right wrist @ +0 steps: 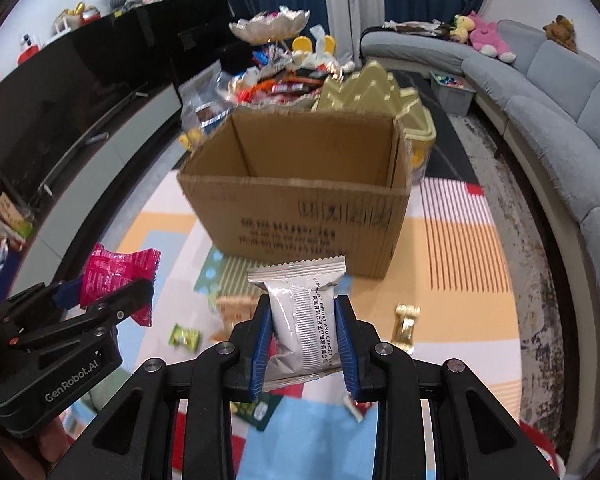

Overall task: Organize snacks
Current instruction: 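Lift both held packets and carry them over the open cardboard box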

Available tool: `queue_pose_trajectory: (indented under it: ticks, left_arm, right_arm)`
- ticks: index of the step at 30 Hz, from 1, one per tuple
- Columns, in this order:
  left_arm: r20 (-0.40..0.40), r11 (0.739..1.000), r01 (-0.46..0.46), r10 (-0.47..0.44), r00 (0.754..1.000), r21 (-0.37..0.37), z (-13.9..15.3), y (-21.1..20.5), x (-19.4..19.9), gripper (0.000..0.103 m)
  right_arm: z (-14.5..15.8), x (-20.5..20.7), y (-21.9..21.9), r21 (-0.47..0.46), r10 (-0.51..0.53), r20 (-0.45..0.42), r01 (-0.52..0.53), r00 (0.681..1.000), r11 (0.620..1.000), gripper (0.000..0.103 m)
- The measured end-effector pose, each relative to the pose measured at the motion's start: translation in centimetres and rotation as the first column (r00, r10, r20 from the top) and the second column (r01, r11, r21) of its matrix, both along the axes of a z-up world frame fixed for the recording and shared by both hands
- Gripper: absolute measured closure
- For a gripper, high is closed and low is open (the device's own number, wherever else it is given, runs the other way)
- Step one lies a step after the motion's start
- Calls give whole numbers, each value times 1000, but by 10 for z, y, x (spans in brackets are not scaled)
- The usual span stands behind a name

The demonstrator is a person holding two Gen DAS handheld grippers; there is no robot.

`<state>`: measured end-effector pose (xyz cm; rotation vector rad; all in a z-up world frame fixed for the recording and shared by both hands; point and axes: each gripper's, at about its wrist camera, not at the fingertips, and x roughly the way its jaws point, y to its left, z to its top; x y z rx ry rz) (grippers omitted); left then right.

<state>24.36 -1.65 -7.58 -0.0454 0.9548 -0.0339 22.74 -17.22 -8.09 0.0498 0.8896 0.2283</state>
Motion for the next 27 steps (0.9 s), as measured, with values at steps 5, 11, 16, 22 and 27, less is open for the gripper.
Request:
queue_pose_trajectory:
  ticks: [5, 11, 16, 22, 27]
  left_arm:
    - [31, 1000, 18, -18, 999, 2, 17, -6, 22, 55]
    - [55, 999, 36, -36, 998, 7, 29, -12, 45, 55]
    - [70, 999, 44, -44, 997, 7, 37, -14, 60, 55]
    - [92, 998, 55, -55, 994, 5, 47, -14, 80, 55]
    - [92, 997, 76, -76, 993, 4, 50, -16, 98, 55]
  right_arm:
    - [17, 14, -4, 8, -19, 35, 18, 999, 1000, 71]
    - [34, 35, -8, 18, -42, 70, 40, 997, 999, 71]
    - [46, 52, -9, 22, -55, 96, 53, 994, 998, 71]
    - [56, 68, -10, 28, -69, 113, 66, 991, 997, 71]
    - [62, 80, -11, 28, -79, 125, 76, 989, 997, 71]
